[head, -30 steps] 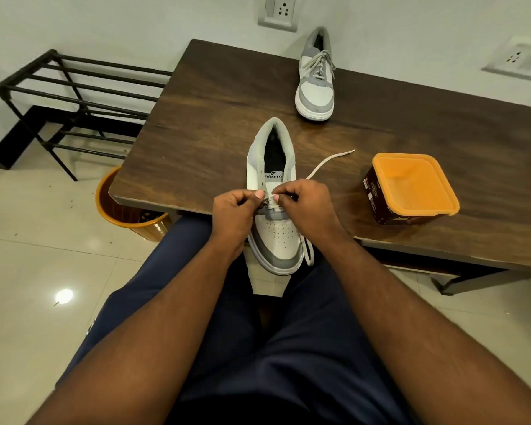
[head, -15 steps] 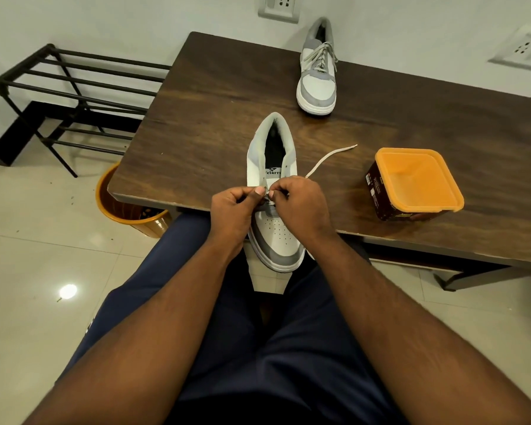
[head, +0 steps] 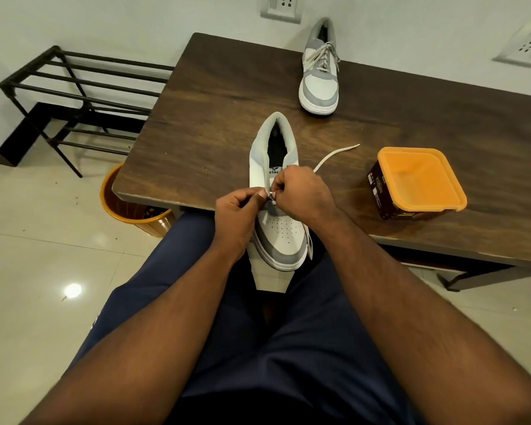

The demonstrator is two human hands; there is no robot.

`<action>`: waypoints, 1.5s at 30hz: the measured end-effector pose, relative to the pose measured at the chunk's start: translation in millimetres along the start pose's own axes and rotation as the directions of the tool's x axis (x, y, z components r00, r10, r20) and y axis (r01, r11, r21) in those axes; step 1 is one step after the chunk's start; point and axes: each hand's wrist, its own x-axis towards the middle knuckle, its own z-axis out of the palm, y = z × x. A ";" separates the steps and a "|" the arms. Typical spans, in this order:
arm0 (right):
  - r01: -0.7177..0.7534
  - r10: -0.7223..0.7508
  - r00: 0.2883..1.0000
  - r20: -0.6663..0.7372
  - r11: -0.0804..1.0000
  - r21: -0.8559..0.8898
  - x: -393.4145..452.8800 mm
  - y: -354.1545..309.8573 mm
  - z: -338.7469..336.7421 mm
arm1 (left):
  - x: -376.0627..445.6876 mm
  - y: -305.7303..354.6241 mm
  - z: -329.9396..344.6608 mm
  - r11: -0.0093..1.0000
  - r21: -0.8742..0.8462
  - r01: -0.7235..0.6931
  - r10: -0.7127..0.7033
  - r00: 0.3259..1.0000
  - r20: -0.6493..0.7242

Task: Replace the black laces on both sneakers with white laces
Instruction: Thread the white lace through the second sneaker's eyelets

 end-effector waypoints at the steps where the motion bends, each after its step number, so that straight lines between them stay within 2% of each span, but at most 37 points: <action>1: -0.007 0.007 1.000 0.013 1.000 0.004 0.6 0.1 -1.8 | -0.7 -2.0 0.4 0.999 0.028 -0.035 0.035 0.999 0.001; 4: -0.006 0.006 1.000 -0.015 1.000 -0.006 -1.4 2.3 -5.2 | -3.6 -7.5 3.4 0.988 0.092 -0.124 0.126 0.992 -0.018; 8: 0.010 -0.018 0.993 -0.114 0.997 -0.075 -11.5 7.0 1.9 | -4.0 -11.6 7.1 0.973 0.183 -0.141 0.148 0.989 -0.022; 12: -0.053 0.099 0.975 -0.201 0.973 0.225 -10.0 16.6 10.6 | -3.6 -11.2 10.2 0.943 0.263 -0.202 0.210 0.978 -0.003; 14: -0.056 0.102 0.973 -0.208 0.975 0.217 -9.2 20.2 13.1 | -3.8 -12.2 10.3 0.940 0.276 -0.202 0.212 0.977 -0.003; 16: -0.053 0.088 0.977 -0.196 0.983 0.175 -10.7 21.0 11.8 | -3.8 -13.3 10.3 0.942 0.268 -0.200 0.211 0.977 -0.010; 21: -0.160 0.168 0.986 0.016 0.902 0.400 -7.9 21.6 -1.4 | -3.0 -13.4 13.4 0.929 0.288 -0.234 0.245 0.970 0.000; 26: -0.178 0.107 0.980 0.167 0.844 0.506 -3.3 32.4 -8.7 | -2.5 -14.3 15.1 0.939 0.267 -0.216 0.223 0.975 0.006; 35: -0.193 0.057 0.963 0.263 0.827 0.528 6.6 39.6 -16.3 | -1.4 -14.7 13.5 0.950 0.196 -0.244 0.245 0.969 0.017; 41: -0.209 0.017 0.940 0.342 0.820 0.533 6.0 37.8 -16.9 | -0.6 -12.1 12.1 0.913 0.277 -0.298 0.300 0.953 0.036; 43: -0.189 0.005 0.943 0.332 0.829 0.527 3.4 39.3 -16.1 | -2.1 -10.2 14.7 0.935 0.253 -0.247 0.264 0.964 -0.033; 45: -0.142 -0.013 0.963 0.270 0.825 0.546 0.2 41.6 -14.2 | -0.7 -6.4 13.9 0.987 0.087 -0.132 0.150 0.960 -0.238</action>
